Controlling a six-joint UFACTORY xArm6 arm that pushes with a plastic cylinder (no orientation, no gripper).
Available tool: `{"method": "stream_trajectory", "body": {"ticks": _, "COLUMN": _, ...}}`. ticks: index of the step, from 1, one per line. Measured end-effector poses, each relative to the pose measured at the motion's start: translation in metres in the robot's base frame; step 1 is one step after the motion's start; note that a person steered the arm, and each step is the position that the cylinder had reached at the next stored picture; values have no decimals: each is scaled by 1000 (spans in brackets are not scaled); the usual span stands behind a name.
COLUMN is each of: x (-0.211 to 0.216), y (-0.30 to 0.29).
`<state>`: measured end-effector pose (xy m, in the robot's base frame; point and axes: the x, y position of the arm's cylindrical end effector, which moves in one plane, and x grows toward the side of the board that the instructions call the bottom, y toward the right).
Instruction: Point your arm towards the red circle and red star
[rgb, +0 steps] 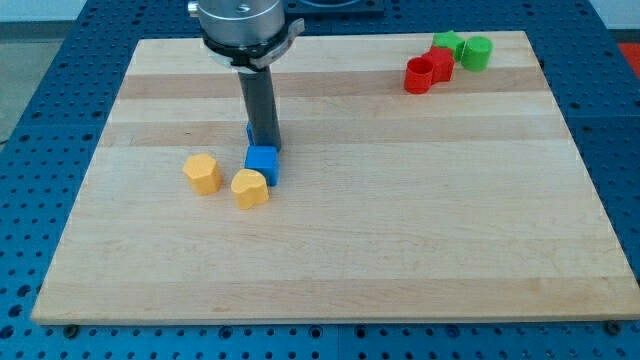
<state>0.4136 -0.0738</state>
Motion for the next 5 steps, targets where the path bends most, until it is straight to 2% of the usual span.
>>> {"method": "stream_trajectory", "body": {"ticks": 1, "x": -6, "y": 11}}
{"method": "stream_trajectory", "body": {"ticks": 2, "x": -13, "y": 53}}
{"method": "stream_trajectory", "body": {"ticks": 4, "x": -28, "y": 197}}
{"method": "stream_trajectory", "body": {"ticks": 5, "x": -39, "y": 228}}
